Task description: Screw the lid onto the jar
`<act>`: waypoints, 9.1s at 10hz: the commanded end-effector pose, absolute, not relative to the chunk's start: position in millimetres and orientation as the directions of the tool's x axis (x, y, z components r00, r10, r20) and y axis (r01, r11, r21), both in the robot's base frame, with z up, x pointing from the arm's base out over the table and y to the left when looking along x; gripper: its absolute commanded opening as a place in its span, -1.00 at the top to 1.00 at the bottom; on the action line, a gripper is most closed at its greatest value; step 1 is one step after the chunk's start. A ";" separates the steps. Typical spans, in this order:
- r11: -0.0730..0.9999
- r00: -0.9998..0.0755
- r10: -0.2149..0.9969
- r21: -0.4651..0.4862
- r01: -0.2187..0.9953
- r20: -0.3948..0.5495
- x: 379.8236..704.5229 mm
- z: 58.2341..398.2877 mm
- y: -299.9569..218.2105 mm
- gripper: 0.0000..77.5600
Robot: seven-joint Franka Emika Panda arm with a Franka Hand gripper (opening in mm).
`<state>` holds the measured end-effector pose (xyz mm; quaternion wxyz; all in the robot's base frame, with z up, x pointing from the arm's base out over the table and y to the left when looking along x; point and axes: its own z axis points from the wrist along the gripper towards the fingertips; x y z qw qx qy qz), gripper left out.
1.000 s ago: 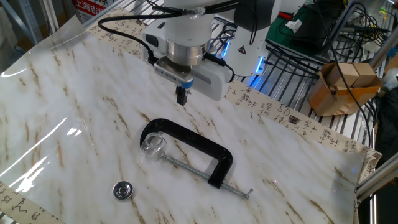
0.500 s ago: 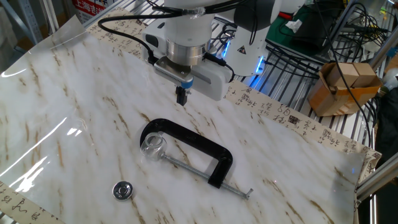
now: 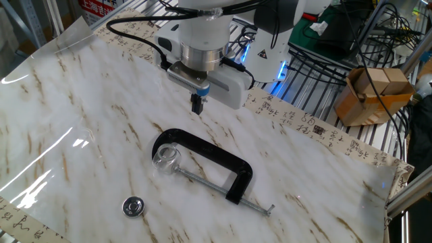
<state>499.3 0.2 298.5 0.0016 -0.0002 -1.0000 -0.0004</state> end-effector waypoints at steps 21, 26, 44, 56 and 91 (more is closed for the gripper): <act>1.000 -1.000 -0.004 -0.001 -0.004 -0.017 576.9 273.2 -9.2 1.00; 1.000 -0.999 -0.003 0.008 -0.003 -0.034 584.0 252.0 -13.3 1.00; 0.997 -0.997 0.081 0.003 0.081 0.015 587.9 248.5 -15.1 1.00; 0.995 -0.994 0.101 0.007 0.101 0.030 596.9 241.1 -23.7 1.00; 0.996 -0.988 0.087 0.043 0.082 -0.124 678.0 77.4 -51.2 1.00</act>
